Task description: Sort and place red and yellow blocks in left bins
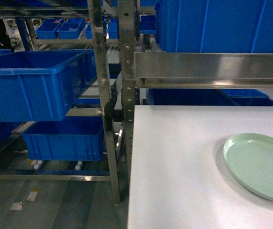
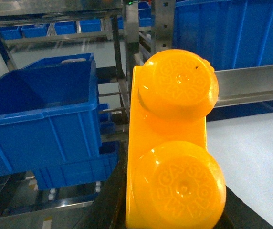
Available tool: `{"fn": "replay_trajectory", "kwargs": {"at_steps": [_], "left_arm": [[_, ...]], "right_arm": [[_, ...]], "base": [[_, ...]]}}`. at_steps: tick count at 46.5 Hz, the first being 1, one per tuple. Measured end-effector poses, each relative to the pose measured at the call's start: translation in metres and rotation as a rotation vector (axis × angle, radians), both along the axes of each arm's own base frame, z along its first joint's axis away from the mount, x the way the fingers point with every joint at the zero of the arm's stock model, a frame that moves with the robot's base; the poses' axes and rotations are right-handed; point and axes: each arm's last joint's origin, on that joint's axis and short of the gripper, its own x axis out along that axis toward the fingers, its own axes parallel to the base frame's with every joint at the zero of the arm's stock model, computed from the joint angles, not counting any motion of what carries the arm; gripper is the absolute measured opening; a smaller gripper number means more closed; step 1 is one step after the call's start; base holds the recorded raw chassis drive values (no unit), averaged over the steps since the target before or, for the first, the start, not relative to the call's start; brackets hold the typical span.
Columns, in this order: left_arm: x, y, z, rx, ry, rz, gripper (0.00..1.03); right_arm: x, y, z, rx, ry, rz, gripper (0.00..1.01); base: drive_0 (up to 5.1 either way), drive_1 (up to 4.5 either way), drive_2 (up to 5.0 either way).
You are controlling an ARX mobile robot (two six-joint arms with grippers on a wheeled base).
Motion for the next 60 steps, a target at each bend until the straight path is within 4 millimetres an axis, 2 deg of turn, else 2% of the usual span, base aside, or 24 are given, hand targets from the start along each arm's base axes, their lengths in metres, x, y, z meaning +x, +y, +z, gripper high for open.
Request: {"fn": "replay_trajectory", "kwargs": {"at_steps": [60], "left_arm": [[0.0001, 0.0002, -0.0001, 0.001, 0.0, 0.003, 0.27]], "right_arm": [[0.0001, 0.0, -0.0003, 0.0, 0.002, 0.0, 0.28]], "base": [[-5.0, 2.47, 2.5]]}}
